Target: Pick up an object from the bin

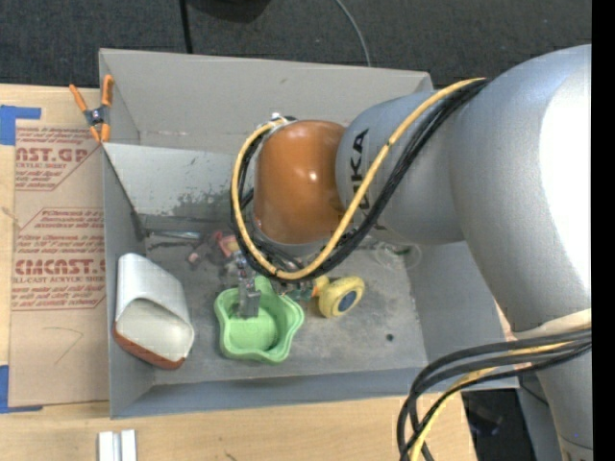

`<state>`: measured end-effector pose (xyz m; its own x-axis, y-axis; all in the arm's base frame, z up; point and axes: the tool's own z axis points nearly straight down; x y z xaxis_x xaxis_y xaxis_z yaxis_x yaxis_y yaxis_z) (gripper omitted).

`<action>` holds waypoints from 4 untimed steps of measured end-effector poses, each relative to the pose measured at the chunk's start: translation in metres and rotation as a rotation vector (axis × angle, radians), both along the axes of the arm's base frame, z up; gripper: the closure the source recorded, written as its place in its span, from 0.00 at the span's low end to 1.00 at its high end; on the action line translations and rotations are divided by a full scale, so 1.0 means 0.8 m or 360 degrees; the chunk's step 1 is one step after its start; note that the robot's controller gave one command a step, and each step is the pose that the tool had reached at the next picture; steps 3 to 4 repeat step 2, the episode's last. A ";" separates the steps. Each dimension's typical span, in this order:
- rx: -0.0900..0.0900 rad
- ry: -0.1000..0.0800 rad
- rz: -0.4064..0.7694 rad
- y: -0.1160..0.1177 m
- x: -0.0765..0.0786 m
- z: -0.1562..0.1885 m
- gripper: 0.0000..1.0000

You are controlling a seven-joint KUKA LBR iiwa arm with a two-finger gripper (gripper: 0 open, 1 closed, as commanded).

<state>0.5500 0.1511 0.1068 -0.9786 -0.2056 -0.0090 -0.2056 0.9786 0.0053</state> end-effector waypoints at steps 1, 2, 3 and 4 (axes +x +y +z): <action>0.0000 0.0000 0.0000 0.000 0.000 0.000 1.00; 0.0002 -0.0007 0.0034 -0.008 0.002 0.173 1.00; 0.0002 -0.0007 0.0034 -0.008 0.002 0.173 1.00; 0.0002 -0.0007 0.0034 -0.008 0.002 0.173 1.00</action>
Offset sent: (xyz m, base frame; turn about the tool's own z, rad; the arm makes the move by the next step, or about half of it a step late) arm 0.0006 -0.0074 0.1379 -0.0210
